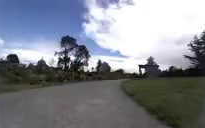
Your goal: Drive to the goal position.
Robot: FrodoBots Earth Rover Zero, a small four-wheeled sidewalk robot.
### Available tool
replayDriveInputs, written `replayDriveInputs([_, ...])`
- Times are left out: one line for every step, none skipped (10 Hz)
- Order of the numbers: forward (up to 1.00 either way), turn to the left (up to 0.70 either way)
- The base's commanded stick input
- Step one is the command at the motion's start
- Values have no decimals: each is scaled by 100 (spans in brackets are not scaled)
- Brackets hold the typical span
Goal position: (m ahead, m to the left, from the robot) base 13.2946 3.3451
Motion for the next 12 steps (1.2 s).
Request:
replayDriveInputs([85, 0])
replayDriveInputs([85, 0])
replayDriveInputs([85, 0])
replayDriveInputs([85, 0])
replayDriveInputs([85, 0])
replayDriveInputs([85, 0])
replayDriveInputs([85, 0])
replayDriveInputs([85, 0])
replayDriveInputs([85, 0])
replayDriveInputs([85, 0])
replayDriveInputs([85, 0])
replayDriveInputs([85, 0])
